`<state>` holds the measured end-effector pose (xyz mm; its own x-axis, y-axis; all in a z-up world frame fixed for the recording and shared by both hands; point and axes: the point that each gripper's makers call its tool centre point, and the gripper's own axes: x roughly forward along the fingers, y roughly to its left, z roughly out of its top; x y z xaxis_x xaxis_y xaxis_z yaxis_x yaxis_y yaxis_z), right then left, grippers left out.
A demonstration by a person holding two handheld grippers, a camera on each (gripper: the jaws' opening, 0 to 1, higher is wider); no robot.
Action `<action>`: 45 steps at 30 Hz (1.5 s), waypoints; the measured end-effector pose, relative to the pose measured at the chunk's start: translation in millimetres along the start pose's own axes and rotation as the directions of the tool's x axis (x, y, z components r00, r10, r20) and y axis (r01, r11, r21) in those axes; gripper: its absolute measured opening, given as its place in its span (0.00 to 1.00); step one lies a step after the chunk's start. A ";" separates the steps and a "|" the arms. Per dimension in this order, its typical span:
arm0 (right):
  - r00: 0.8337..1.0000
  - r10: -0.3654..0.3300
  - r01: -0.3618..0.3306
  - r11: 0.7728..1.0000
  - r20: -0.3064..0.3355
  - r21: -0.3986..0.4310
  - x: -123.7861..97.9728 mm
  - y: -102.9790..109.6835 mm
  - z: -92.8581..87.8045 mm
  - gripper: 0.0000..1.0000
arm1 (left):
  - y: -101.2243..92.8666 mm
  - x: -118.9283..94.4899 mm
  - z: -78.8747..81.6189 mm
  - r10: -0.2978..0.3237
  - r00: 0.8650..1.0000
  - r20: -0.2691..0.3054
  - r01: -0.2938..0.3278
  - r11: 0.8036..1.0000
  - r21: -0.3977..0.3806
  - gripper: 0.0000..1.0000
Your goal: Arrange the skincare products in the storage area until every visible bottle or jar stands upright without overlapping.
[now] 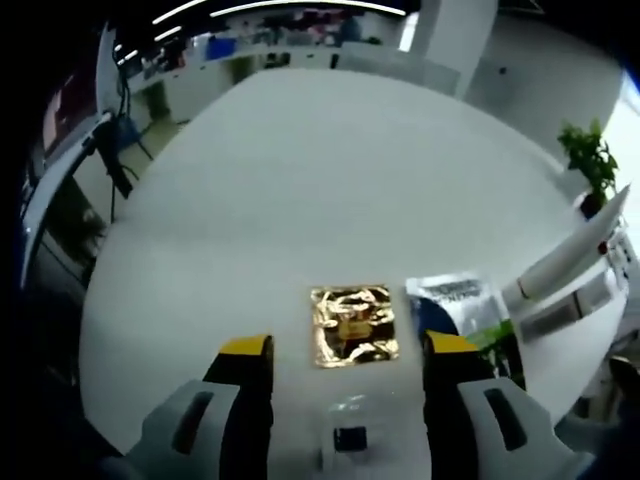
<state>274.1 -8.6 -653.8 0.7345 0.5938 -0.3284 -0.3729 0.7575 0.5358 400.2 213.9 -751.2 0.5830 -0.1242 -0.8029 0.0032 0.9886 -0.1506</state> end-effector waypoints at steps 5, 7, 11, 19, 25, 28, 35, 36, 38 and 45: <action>1.000 0.009 -0.010 1.000 -0.029 -0.009 1.8 2.0 -4.8 0.84 | -5.3 -11.4 2.0 -0.047 0.999 0.023 0.047 0.999 0.005 0.64; 0.999 0.012 -0.013 1.000 -0.040 -0.017 2.8 3.2 -6.9 0.84 | -5.8 -14.6 0.9 -0.065 0.997 0.034 0.065 0.998 0.005 0.67; 0.999 0.013 -0.014 1.000 -0.041 -0.017 2.5 3.3 -7.0 0.84 | -8.5 -24.7 -2.6 -0.096 0.994 0.059 0.095 0.995 0.022 0.73; 0.999 0.028 -0.028 1.000 -0.016 -0.011 1.5 5.2 -3.5 0.84 | -9.8 -47.1 -31.6 -0.159 0.987 0.013 0.158 0.986 0.060 0.74; 0.999 0.046 -0.046 0.999 -0.024 -0.008 2.2 8.5 -4.5 0.84 | -12.1 -64.7 -39.6 -0.205 0.978 0.050 0.199 0.975 0.104 0.81; 0.998 0.052 -0.053 0.998 -0.041 -0.016 3.2 9.5 -7.1 0.84 | -13.4 -74.8 -40.4 -0.246 0.966 0.074 0.237 0.965 0.108 0.84; 0.999 0.040 -0.040 0.999 -0.017 -0.013 1.4 6.9 -3.1 0.85 | -7.0 -109.7 -43.2 -0.292 0.945 0.144 0.274 0.953 0.131 0.90; 0.999 0.040 -0.041 0.999 -0.016 -0.012 1.4 6.9 -2.9 0.85 | -6.7 -113.5 -44.6 -0.301 0.942 0.149 0.281 0.950 0.140 0.90; 0.999 0.043 -0.043 0.999 -0.018 -0.014 1.4 7.4 -3.2 0.85 | -6.2 -122.0 -47.7 -0.314 0.936 0.162 0.291 0.945 0.147 0.90; 0.999 0.048 -0.048 0.999 -0.019 -0.013 1.9 9.2 -3.2 0.85 | -20.6 -147.6 -41.3 -0.423 0.865 0.269 0.384 0.904 0.189 0.92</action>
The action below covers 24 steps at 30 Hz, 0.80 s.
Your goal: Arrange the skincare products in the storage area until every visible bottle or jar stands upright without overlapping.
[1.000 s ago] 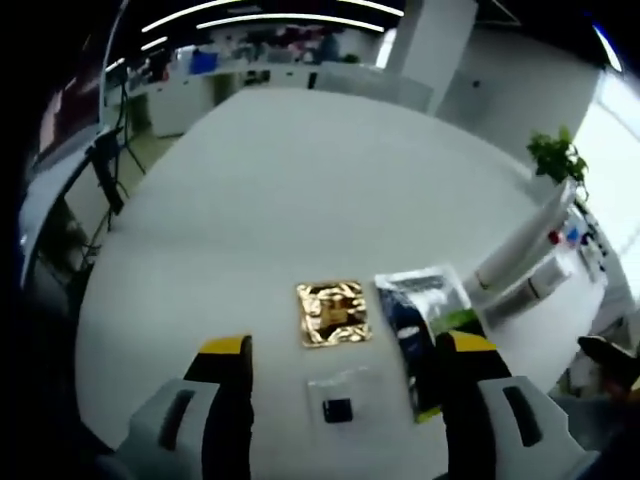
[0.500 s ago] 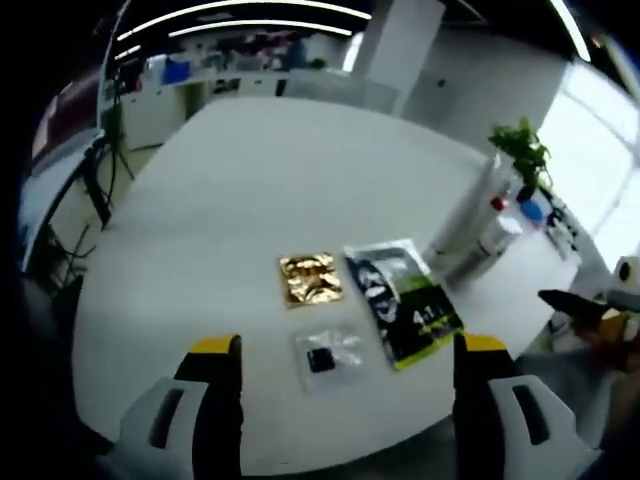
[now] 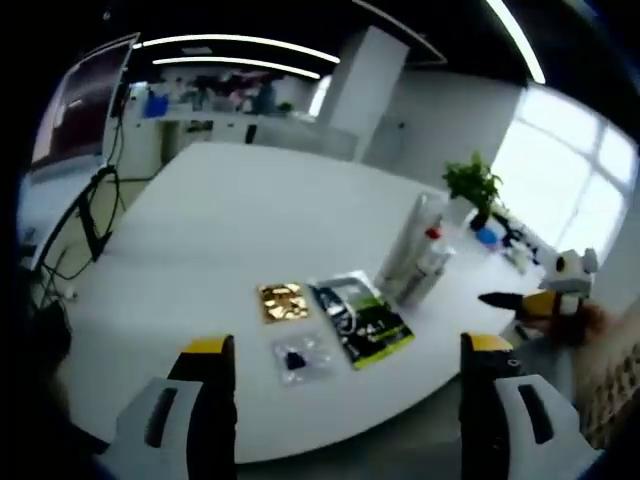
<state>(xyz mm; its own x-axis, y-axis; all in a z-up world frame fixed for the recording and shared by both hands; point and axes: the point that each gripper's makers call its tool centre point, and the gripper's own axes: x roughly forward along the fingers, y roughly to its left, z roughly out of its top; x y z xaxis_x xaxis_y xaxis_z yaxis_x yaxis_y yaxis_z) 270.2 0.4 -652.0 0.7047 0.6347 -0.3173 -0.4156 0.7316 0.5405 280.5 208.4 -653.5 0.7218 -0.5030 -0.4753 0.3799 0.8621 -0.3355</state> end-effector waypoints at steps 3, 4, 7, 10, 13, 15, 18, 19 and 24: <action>1.000 -0.001 0.001 1.000 0.002 -0.003 -0.1 0.1 0.4 0.86 | -3.3 -2.1 -0.2 -0.011 1.000 0.011 0.010 0.999 0.046 0.94; 1.000 -0.001 0.001 1.000 0.003 -0.004 -0.1 0.3 0.4 0.86 | -2.4 -3.0 -0.7 0.001 1.000 0.010 -0.002 0.997 0.076 0.96; 1.000 -0.003 0.003 1.000 0.002 -0.007 -0.2 -0.1 0.0 0.86 | -14.1 -7.7 10.3 -0.042 0.995 0.086 0.028 0.987 0.160 0.97; 1.000 -0.001 0.001 1.000 0.001 -0.008 0.1 0.1 -0.1 0.86 | -26.9 -12.6 10.8 -0.094 0.989 0.112 0.074 0.982 0.173 0.97; 1.000 0.001 -0.001 1.000 -0.002 -0.009 0.3 0.9 -0.4 0.86 | -26.2 -9.4 6.2 -0.092 0.990 0.104 0.070 0.977 0.202 0.97; 1.000 0.001 -0.001 1.000 -0.004 -0.011 0.4 0.6 -0.9 0.86 | -26.7 -6.0 -1.2 -0.088 0.993 0.075 0.069 0.972 0.224 0.97; 1.000 0.001 -0.001 1.000 -0.006 -0.011 0.7 0.2 -1.3 0.86 | -25.0 -6.1 -1.8 -0.081 0.994 0.073 0.062 0.971 0.229 0.97; 1.000 0.001 -0.001 1.000 -0.006 -0.011 0.7 0.2 -1.3 0.86 | -23.4 -5.9 -2.1 -0.077 0.994 0.073 0.059 0.973 0.223 0.97; 1.000 0.002 -0.002 1.000 -0.010 -0.012 1.0 1.3 -2.4 0.86 | -8.7 -7.4 -6.9 -0.031 0.998 0.056 0.020 0.982 0.187 0.96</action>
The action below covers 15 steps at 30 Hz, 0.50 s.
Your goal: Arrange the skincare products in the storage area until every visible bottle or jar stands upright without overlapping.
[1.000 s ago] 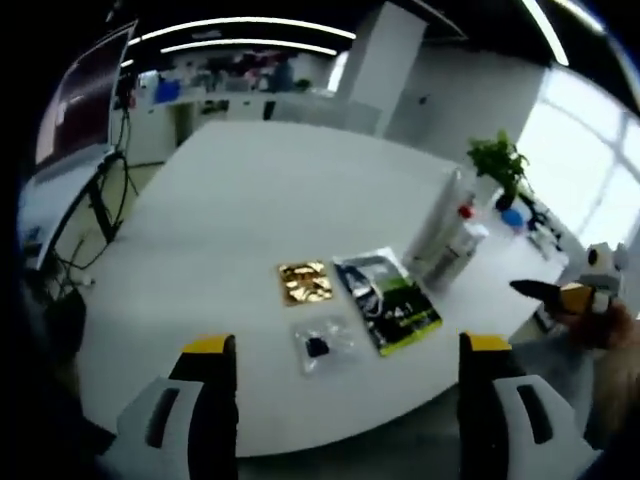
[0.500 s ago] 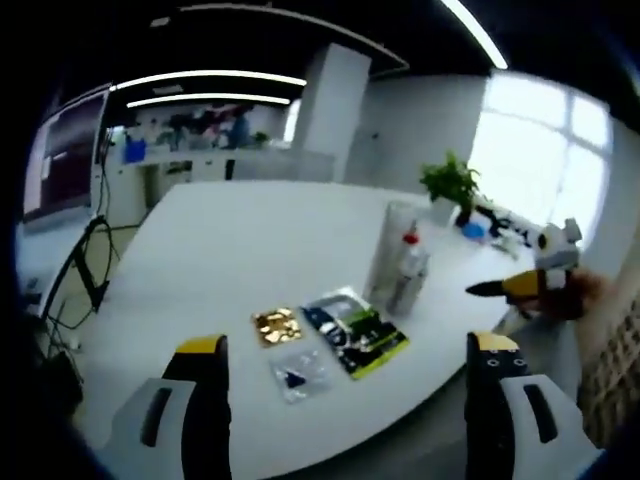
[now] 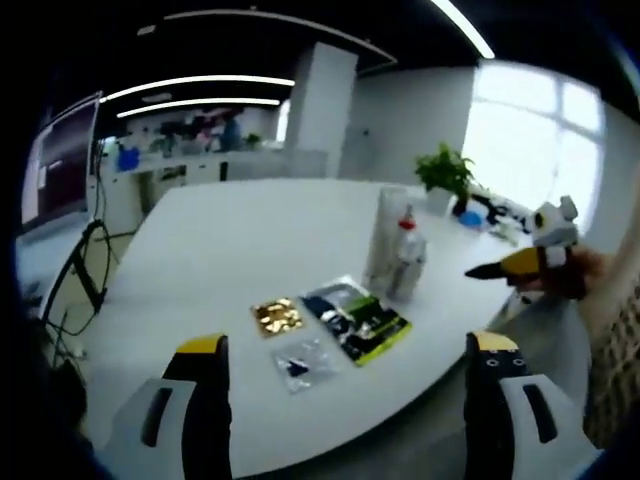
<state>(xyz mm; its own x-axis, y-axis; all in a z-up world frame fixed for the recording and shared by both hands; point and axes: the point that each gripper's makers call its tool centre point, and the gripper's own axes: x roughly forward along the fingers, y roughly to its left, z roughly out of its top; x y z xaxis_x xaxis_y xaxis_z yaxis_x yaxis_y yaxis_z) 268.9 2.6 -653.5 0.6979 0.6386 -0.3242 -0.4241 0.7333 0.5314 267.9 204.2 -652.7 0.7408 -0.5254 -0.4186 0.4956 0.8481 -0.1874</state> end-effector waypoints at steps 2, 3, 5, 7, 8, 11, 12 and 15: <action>1.000 0.001 -0.001 1.000 -0.003 -0.003 0.1 0.8 -0.5 0.86 | 0.4 -0.3 -0.4 -0.001 1.000 0.001 0.001 1.000 -0.009 0.96; 1.000 0.001 -0.001 1.000 -0.004 -0.003 0.1 0.9 -0.6 0.86 | 0.5 -0.5 -0.9 -0.001 1.000 0.000 0.001 1.000 -0.012 0.96; 1.000 0.001 -0.001 1.000 -0.003 -0.002 0.0 1.5 -0.4 0.86 | 2.4 -1.0 -3.0 0.007 1.000 -0.010 -0.007 1.000 -0.011 0.95; 1.000 0.002 -0.002 1.000 -0.003 -0.001 0.0 1.9 -0.4 0.86 | 3.9 -1.4 -3.9 0.010 1.000 -0.012 -0.010 1.000 -0.017 0.95; 1.000 0.001 -0.001 1.000 -0.003 -0.003 -0.1 1.9 -0.5 0.86 | 5.6 -1.9 -3.8 0.016 1.000 -0.010 -0.016 1.000 -0.025 0.95; 1.000 0.001 -0.001 1.000 -0.005 -0.003 0.0 2.5 -0.6 0.86 | 10.0 -3.3 -3.6 0.026 1.000 -0.004 -0.026 0.998 -0.055 0.94; 1.000 0.001 -0.001 1.000 -0.005 -0.004 0.1 1.9 -0.8 0.86 | 10.1 -3.3 -3.7 0.026 1.000 -0.003 -0.027 0.998 -0.055 0.93; 1.000 0.001 -0.001 1.000 -0.005 -0.005 0.1 0.9 -1.0 0.86 | 10.0 -3.3 -3.6 0.024 1.000 -0.001 -0.024 0.997 -0.067 0.92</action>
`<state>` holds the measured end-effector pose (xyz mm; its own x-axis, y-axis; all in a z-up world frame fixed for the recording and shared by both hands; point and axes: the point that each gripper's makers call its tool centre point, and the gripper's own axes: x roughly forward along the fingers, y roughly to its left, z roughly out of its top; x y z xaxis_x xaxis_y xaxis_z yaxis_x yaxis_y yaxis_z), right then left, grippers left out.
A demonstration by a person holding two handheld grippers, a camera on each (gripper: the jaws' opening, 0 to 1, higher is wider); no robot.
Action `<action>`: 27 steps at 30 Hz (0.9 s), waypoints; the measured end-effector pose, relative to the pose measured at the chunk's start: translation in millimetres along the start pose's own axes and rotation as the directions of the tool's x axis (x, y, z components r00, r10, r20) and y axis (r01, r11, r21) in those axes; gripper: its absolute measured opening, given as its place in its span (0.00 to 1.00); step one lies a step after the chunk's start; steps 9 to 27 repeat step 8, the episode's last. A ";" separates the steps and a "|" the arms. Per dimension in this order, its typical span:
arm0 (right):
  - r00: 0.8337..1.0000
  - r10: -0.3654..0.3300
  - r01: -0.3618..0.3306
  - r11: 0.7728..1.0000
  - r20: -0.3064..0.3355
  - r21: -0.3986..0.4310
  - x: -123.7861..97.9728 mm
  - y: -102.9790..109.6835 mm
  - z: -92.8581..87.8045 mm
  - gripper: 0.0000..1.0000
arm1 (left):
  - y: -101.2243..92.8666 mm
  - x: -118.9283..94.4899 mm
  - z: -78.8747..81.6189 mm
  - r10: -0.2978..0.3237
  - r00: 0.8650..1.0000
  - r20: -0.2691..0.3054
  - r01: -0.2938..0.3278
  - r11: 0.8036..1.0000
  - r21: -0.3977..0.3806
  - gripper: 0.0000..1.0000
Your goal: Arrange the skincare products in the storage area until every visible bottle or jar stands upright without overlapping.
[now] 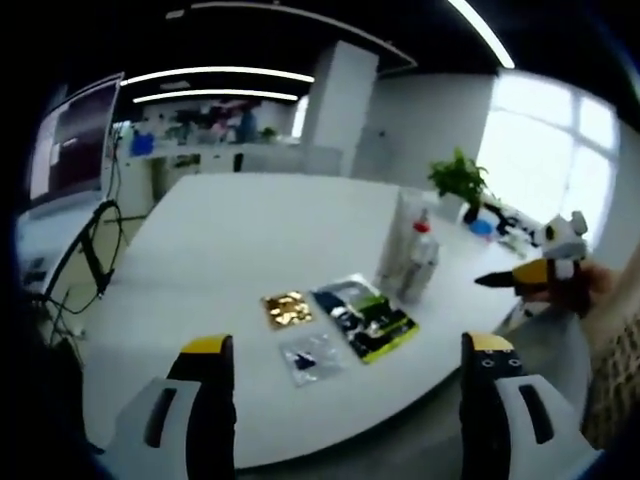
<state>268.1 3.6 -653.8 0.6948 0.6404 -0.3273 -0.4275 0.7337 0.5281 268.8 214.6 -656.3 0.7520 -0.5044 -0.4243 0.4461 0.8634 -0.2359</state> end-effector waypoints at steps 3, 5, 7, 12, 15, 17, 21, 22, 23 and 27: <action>1.000 0.000 0.000 1.000 0.000 -0.001 -0.2 1.1 0.3 0.86 | 0.2 -0.1 -0.4 0.001 1.000 -0.002 -0.001 1.000 0.004 0.91; 1.000 -0.001 0.001 1.000 0.000 -0.002 -0.3 0.7 0.1 0.86 | -0.1 -0.1 -1.2 0.000 1.000 -0.005 0.000 1.000 0.006 0.91; 1.000 -0.003 0.003 1.000 0.000 -0.003 -0.2 -0.3 -0.3 0.86 | 0.0 -0.1 -1.7 0.002 1.000 -0.007 -0.002 1.000 0.007 0.91; 1.000 -0.003 0.003 1.000 0.000 -0.005 -0.2 -0.7 -0.4 0.86 | 0.7 -0.2 -2.3 0.004 1.000 -0.009 -0.004 1.000 0.006 0.91; 1.000 -0.003 0.003 1.000 0.000 -0.005 -0.2 -0.7 -0.4 0.86 | 0.7 -0.2 -2.3 0.004 1.000 -0.009 -0.004 1.000 0.006 0.91; 1.000 -0.003 0.003 1.000 0.000 -0.005 -0.2 -0.7 -0.4 0.86 | 0.7 -0.2 -2.3 0.004 1.000 -0.009 -0.004 1.000 0.006 0.91; 1.000 -0.003 0.003 1.000 0.000 -0.005 -0.2 -0.7 -0.4 0.86 | 0.7 -0.2 -2.3 0.004 1.000 -0.009 -0.004 1.000 0.006 0.91; 1.000 -0.003 0.003 1.000 0.000 -0.005 -0.2 -0.7 -0.4 0.86 | 0.7 -0.2 -2.3 0.004 1.000 -0.009 -0.004 1.000 0.006 0.91; 1.000 -0.003 0.003 1.000 0.000 -0.005 -0.2 -0.7 -0.4 0.86 | 0.7 -0.2 -2.3 0.004 1.000 -0.009 -0.004 1.000 0.006 0.91; 1.000 -0.003 0.003 1.000 0.000 -0.005 -0.2 -0.7 -0.4 0.86 | 0.7 -0.2 -2.3 0.004 1.000 -0.009 -0.004 1.000 0.006 0.91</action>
